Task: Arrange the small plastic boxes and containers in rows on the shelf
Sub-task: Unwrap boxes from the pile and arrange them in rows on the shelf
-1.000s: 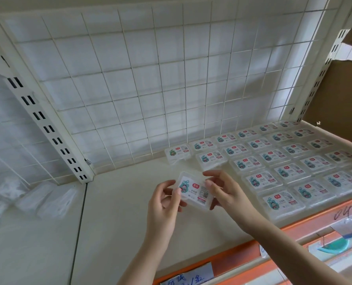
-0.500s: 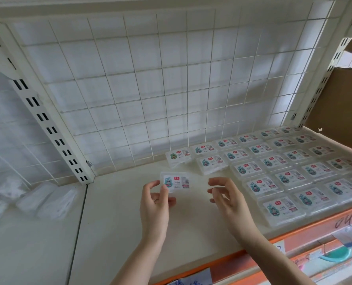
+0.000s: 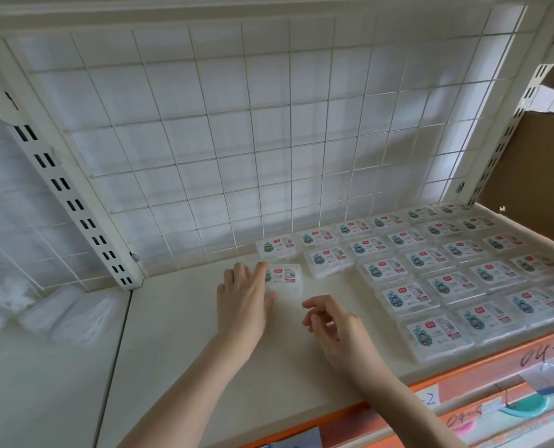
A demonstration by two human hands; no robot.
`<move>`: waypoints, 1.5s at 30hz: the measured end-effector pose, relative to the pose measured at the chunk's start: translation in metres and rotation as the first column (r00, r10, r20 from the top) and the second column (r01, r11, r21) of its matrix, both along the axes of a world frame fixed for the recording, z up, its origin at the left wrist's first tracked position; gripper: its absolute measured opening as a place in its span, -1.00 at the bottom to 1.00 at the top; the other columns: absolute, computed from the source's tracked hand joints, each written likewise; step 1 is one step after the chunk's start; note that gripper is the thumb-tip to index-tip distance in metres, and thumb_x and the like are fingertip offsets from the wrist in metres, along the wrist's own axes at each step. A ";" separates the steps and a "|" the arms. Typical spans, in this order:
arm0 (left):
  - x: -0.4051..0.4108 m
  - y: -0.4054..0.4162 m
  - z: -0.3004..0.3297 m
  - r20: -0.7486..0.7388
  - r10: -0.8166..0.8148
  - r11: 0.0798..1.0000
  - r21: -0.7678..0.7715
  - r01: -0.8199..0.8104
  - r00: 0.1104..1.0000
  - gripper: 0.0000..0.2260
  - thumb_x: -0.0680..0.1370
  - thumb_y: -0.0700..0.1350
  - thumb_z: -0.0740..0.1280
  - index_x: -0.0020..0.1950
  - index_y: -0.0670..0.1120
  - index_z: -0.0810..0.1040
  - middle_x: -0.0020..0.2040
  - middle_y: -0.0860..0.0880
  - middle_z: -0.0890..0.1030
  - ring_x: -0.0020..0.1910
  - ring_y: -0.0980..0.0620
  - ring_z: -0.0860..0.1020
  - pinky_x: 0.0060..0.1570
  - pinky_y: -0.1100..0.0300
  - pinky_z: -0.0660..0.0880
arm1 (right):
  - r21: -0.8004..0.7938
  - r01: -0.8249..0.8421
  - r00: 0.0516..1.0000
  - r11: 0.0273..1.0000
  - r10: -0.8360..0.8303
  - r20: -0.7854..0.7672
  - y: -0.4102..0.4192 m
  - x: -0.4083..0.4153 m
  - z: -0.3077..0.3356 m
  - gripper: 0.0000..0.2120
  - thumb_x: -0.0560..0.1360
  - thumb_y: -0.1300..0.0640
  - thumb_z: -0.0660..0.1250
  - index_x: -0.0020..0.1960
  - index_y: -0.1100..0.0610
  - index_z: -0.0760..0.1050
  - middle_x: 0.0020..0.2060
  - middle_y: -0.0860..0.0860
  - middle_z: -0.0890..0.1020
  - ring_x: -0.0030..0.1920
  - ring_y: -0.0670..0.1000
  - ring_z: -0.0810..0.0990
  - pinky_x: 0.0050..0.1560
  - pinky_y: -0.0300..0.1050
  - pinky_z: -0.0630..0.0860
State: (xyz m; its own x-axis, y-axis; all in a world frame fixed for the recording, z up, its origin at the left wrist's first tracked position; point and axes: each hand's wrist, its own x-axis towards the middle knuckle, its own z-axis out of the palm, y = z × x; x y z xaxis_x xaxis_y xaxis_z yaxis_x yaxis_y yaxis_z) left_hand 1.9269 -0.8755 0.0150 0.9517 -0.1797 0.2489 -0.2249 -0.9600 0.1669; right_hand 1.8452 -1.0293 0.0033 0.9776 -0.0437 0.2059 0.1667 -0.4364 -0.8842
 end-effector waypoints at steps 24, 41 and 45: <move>0.018 -0.016 -0.005 0.021 -0.208 0.973 -0.102 0.209 0.978 -0.78 0.54 -0.13 0.29 0.18 -0.08 0.44 0.09 -0.08 0.40 0.09 -0.08 0.42 -0.18 0.11 0.39 | -0.237 0.010 0.999 0.972 -0.003 0.032 -0.001 0.001 -0.008 -0.87 0.46 -0.08 0.18 -0.03 -0.14 0.45 -0.25 -0.18 0.58 -0.25 -0.11 0.53 -0.20 -0.05 0.52; -0.047 0.083 -0.001 0.068 -0.099 0.980 -0.166 0.109 0.993 -0.92 0.53 -0.09 0.29 -0.02 -0.02 0.56 -0.20 0.04 0.61 -0.23 -0.02 0.58 -0.34 0.11 0.50 | -0.557 0.001 0.970 0.831 0.134 0.202 0.042 -0.004 0.009 -0.83 0.48 -0.02 0.15 -0.10 -0.04 0.51 -0.25 -0.15 0.57 -0.25 -0.09 0.56 -0.31 -0.14 0.49; -0.091 0.161 -0.009 0.091 0.085 0.986 -0.151 -0.071 0.992 -0.91 0.44 -0.15 0.42 -0.08 -0.01 0.60 -0.26 0.09 0.60 -0.32 0.06 0.59 -0.45 0.17 0.49 | -0.584 -0.122 0.915 0.802 0.319 0.247 0.106 0.007 0.020 -0.84 0.49 0.02 0.18 -0.10 -0.02 0.53 -0.26 -0.15 0.58 -0.26 -0.10 0.56 -0.31 -0.17 0.50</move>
